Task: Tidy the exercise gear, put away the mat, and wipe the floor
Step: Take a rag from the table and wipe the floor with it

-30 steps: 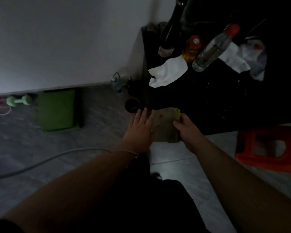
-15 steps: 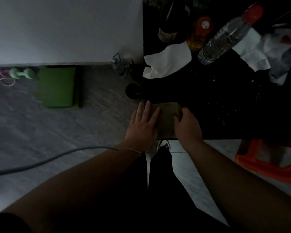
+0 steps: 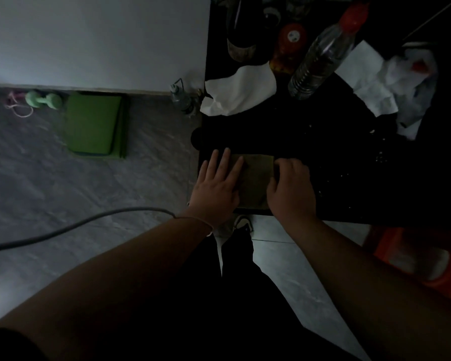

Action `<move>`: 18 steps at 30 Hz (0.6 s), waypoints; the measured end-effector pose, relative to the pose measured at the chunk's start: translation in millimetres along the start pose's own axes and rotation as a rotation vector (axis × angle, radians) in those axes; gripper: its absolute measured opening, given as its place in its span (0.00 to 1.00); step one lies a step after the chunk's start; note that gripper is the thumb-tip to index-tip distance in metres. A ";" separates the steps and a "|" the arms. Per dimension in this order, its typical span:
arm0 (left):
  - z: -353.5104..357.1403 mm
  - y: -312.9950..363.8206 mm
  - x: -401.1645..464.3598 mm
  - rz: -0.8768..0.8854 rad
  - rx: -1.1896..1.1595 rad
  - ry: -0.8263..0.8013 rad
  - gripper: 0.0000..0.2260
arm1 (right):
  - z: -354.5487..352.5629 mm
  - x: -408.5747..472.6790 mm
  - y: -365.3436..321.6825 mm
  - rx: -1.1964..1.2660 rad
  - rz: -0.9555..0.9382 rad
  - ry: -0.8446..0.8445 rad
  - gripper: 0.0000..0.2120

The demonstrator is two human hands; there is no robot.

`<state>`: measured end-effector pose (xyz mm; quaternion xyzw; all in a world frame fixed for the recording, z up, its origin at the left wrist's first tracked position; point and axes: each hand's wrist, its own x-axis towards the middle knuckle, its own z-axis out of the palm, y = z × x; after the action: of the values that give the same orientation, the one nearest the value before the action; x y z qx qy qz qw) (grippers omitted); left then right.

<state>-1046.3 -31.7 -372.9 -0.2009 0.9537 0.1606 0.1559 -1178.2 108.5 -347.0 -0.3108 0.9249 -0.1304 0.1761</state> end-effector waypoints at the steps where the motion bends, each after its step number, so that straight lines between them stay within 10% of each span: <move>1: -0.8 0.8 -2.0 0.009 -0.005 0.016 0.34 | -1.7 -1.1 -2.4 -0.025 -0.075 0.023 0.24; 18: -1.8 13.3 -5.8 -0.142 0.050 -0.167 0.35 | 20.4 -3.8 -0.4 -0.355 -0.318 -0.358 0.38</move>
<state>-1047.5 -18.9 -365.9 -0.2497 0.9245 0.1414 0.2508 -1166.9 107.8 -364.4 -0.4958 0.8272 0.0643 0.2566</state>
